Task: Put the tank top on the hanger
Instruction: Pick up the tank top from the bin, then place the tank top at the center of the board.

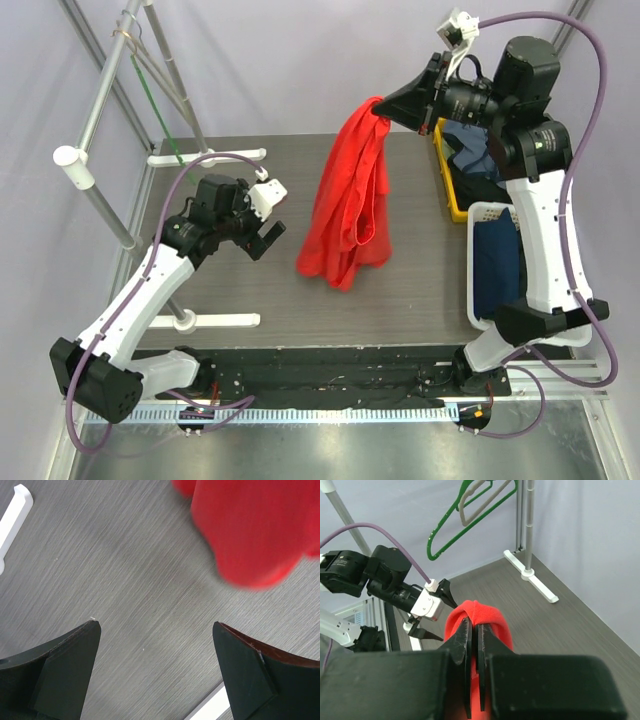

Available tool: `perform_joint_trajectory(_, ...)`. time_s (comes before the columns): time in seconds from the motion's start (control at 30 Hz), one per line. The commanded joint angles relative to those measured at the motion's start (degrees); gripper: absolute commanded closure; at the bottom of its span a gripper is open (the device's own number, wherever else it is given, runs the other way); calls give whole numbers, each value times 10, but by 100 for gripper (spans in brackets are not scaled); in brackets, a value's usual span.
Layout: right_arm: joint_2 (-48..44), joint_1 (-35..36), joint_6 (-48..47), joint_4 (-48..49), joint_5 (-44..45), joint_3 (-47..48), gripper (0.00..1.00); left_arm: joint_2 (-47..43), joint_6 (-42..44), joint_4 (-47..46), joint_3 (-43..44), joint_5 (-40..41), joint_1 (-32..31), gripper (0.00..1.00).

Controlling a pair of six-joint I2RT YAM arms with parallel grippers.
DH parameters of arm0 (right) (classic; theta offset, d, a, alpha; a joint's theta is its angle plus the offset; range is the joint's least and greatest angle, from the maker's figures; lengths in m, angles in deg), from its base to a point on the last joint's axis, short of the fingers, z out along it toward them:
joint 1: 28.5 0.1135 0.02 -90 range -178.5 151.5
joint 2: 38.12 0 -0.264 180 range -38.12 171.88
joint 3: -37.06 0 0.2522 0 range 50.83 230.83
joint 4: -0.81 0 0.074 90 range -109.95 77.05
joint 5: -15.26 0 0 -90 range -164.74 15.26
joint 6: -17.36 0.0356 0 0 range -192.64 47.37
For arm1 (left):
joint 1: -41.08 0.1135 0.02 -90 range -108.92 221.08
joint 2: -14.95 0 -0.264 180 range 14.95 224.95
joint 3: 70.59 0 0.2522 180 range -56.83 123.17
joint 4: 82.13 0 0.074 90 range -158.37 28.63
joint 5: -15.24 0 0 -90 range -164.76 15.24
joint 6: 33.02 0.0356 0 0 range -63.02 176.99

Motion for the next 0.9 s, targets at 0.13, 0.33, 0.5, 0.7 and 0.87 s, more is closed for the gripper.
perform_joint_trajectory(0.13,76,25,-60,0,265,-8,57,-17,2,-1,11,0,3,0)
perform_joint_trajectory(0.33,90,27,-106,19,510,-106,20,-18,9,-6,-7,3,3,0)
perform_joint_trajectory(0.5,35,27,-128,32,487,-216,19,-10,16,-14,-31,-12,3,0)
perform_joint_trajectory(0.7,-24,27,-185,2,408,-351,19,5,39,-8,-61,-88,-11,0)
perform_joint_trajectory(0.87,-61,36,-236,-20,323,-475,19,24,53,2,-68,-116,-54,0)
